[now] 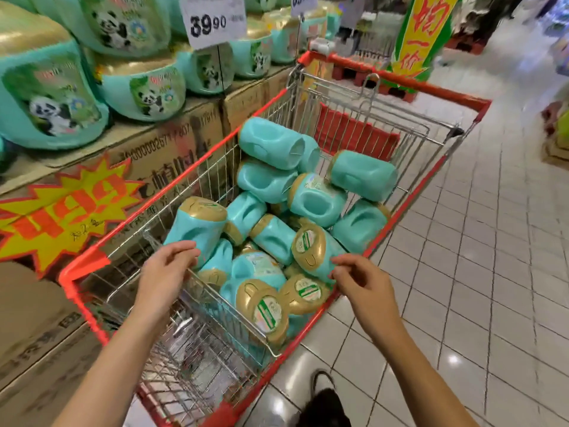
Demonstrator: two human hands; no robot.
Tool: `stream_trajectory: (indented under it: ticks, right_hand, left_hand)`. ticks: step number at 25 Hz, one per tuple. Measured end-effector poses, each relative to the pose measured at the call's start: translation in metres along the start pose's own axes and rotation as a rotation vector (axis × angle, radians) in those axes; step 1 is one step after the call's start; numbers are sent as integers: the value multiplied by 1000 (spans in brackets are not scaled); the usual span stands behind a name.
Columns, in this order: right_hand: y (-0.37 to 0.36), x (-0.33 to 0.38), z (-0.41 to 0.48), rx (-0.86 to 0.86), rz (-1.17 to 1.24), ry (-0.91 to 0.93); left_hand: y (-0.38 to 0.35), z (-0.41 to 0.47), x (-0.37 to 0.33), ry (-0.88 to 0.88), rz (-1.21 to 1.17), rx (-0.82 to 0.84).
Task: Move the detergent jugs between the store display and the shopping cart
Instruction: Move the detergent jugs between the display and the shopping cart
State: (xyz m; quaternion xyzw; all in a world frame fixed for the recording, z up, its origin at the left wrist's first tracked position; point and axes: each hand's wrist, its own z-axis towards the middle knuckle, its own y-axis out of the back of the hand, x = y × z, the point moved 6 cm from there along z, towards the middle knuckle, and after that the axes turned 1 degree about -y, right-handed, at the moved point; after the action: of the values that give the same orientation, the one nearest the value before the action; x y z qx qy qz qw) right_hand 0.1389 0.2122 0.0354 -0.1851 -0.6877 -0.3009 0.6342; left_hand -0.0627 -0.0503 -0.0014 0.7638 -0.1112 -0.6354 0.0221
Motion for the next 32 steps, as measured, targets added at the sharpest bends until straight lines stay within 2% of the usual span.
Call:
stream_trajectory:
  ticks: [3,6,10,12,16,20,22,25,28,32]
  right_hand:
    - [-10,-18,72,159,-47,-8]
    - [-22,-29,130,318,-105,-34]
    - [-31,-36,180,459,-111,-48]
    - [-38,-40,196,482,-102,-72]
    - [-54,-55,207,548,-74,-172]
    - [-55,-72,211,562,-142,-216]
    - [-53,-79,214,538,-178,-234]
    - [-53,-83,217,520,-167,-282]
    - [-57,-80,219,530,-169,-293]
    - [-73,-67,220,559,-107,-294]
  left_hand:
    - [-12,32,5,-19,133,-196]
    - [-23,49,19,44,192,-395]
    - [-37,74,30,98,305,-499]
    - [-40,90,32,124,468,-495]
    - [-51,125,46,126,711,-353]
    - [-41,151,67,296,895,-293]
    - [-45,158,70,302,969,-227]
    - [-51,158,67,134,908,-255]
    - [-40,151,59,175,713,-305]
    - [-48,119,31,276,-27,-258]
